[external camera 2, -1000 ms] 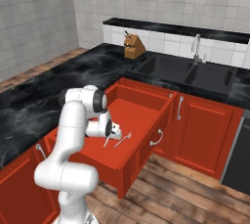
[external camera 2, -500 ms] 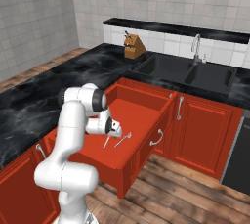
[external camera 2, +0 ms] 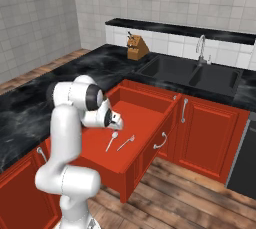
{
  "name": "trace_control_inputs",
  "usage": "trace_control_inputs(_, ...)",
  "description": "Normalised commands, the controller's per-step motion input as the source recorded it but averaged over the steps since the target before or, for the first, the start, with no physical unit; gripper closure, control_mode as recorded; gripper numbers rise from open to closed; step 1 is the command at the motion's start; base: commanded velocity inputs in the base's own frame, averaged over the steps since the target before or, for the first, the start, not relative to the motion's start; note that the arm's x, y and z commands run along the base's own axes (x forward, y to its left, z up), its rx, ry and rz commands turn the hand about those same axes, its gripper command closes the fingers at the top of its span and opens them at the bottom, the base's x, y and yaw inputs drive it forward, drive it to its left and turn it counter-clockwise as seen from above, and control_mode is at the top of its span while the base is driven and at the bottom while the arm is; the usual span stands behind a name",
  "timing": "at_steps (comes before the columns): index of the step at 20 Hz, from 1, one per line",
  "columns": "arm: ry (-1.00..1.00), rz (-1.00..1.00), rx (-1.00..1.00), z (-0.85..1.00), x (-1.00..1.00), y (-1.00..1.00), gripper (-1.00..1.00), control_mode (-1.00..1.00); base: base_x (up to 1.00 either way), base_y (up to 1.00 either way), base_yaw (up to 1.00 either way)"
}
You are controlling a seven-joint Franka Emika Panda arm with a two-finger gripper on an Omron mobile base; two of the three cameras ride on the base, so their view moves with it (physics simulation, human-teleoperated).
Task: Organize the utensils by type. Pick up the wooden spoons from the counter and place them in the open cabinet. Then pick up the metallic utensils from the counter and place them in the open drawer.
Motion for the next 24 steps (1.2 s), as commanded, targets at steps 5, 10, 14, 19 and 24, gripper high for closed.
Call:
trace_control_inputs(5,-0.08,0.0,0.0,0.98,-0.53,-0.04,-1.0,-1.0,0.0,0.0,0.0)
trace_control_inputs(10,-0.02,0.0,0.0,1.0,-0.52,-0.01,-1.0,-1.0,0.0,0.0,0.0)
trace_control_inputs(14,0.0,0.0,0.0,1.0,-0.55,0.0,-1.0,-1.0,0.0,0.0,0.0)
trace_control_inputs(19,0.03,0.0,0.0,0.98,-0.7,-0.05,-1.0,-1.0,0.0,0.0,0.0)
trace_control_inputs(24,0.09,0.0,-0.02,0.89,-0.83,-0.05,-1.0,-1.0,0.0,0.0,0.0)
